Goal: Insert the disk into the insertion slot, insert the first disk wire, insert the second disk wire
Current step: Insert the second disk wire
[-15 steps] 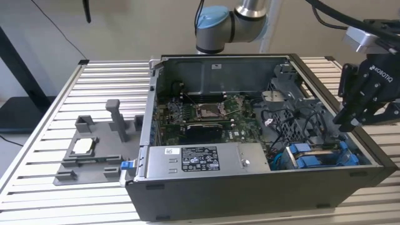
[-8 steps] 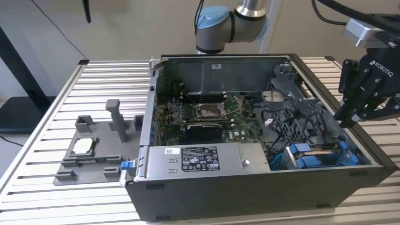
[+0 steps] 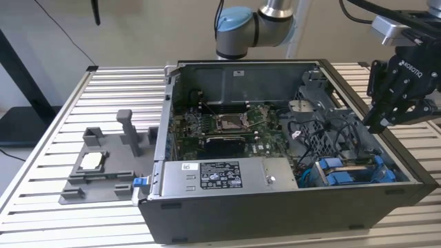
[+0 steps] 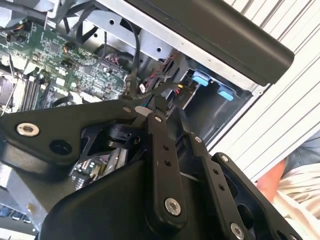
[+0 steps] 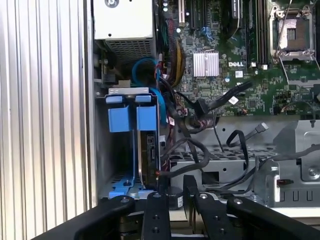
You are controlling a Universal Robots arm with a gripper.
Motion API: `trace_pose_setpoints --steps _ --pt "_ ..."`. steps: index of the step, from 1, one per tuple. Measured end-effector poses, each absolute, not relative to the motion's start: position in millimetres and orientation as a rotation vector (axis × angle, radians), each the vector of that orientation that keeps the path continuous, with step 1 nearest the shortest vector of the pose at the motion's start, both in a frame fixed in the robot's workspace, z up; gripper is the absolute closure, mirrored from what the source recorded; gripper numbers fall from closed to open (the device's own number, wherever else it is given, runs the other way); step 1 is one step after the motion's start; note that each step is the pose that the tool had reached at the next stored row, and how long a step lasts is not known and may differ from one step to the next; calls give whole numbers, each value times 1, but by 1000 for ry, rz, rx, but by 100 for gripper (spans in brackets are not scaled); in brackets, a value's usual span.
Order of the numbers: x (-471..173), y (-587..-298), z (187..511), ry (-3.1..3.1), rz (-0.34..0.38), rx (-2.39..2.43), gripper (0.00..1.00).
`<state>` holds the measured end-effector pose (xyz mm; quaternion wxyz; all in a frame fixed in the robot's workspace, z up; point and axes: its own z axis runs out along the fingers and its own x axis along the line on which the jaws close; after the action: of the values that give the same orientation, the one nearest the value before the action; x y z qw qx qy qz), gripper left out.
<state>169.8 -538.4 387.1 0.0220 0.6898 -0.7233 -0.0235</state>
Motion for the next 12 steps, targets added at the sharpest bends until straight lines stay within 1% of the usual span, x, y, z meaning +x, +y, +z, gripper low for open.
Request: trace_pose_setpoints --steps 8,12 --pt "168 -520 387 -2244 -72 2135 73" --pt "161 -517 387 -2246 -71 2134 73"
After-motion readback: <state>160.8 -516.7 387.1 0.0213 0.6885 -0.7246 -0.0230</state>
